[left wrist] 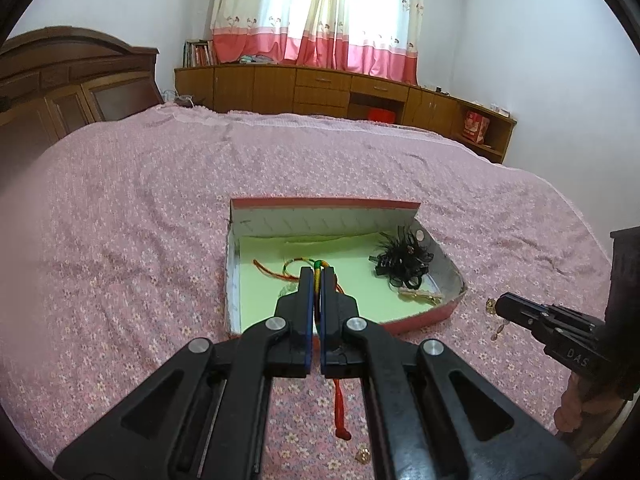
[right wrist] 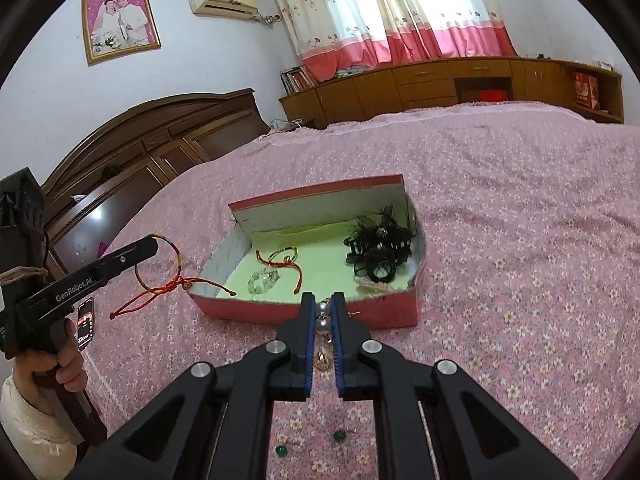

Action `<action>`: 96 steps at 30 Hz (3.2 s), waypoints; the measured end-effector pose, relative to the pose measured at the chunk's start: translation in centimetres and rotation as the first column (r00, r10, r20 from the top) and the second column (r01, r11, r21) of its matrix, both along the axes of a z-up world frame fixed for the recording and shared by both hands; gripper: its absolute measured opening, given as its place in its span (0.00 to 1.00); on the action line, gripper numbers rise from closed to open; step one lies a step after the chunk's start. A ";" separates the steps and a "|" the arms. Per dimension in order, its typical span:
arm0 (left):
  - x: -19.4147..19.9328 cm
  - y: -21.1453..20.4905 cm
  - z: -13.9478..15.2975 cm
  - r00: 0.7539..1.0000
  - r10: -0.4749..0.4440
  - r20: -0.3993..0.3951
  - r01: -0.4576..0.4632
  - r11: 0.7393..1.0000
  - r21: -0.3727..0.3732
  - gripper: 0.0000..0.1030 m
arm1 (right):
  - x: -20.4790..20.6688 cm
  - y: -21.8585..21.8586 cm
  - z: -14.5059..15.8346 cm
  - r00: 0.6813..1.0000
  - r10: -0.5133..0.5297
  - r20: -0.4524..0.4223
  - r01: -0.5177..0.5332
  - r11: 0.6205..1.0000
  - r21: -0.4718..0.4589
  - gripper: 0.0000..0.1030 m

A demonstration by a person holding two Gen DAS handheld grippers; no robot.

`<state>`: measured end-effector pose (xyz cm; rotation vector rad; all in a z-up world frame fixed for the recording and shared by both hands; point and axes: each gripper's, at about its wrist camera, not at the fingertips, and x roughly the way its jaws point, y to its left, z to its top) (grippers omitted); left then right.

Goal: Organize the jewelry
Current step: 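Carry the rainbow bracelet and pearl earrings over the box and lower them, then open both grippers to release the rainbow bracelet and pearl earrings into the box, then move both grippers back to the jewelry lying on the bedspread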

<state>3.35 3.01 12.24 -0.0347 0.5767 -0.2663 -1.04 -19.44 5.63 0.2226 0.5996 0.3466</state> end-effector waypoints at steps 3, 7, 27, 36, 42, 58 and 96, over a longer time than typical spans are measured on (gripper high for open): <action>0.6 -0.3 0.2 1.000 0.004 0.028 -0.004 1.000 0.006 0.00 | 0.7 0.5 0.6 0.999 -0.002 0.033 0.002 1.000 -0.018 0.09; 1.5 -0.4 0.4 0.997 0.019 0.077 -0.020 1.000 0.016 0.00 | 2.0 1.3 1.5 0.996 -0.004 0.092 0.008 0.999 -0.041 0.09; 7.8 -1.3 -5.9 0.995 0.088 0.053 -0.089 0.996 0.021 0.00 | 9.9 2.5 -2.2 0.991 -0.099 0.085 0.107 0.990 -0.090 0.09; 9.2 -1.2 -8.4 0.994 0.096 -0.059 -0.093 0.995 0.041 0.00 | 11.5 2.2 -5.2 0.994 -0.108 -0.026 0.104 0.987 -0.119 0.09; 9.4 -1.3 -9.0 0.987 0.102 -0.128 -0.095 0.994 0.059 0.11 | 11.7 2.4 -5.5 0.993 -0.102 -0.060 0.096 0.990 -0.105 0.15; 7.0 -0.9 -6.2 0.989 0.089 -0.119 -0.087 0.996 0.027 0.25 | 9.1 2.7 -2.0 0.998 -0.056 0.002 0.056 0.998 -0.038 0.42; -1.7 -1.3 -6.8 0.965 -0.013 -0.263 0.015 1.000 0.009 0.26 | -1.6 -0.5 -2.3 0.994 -0.084 -0.072 0.081 0.996 -0.049 0.43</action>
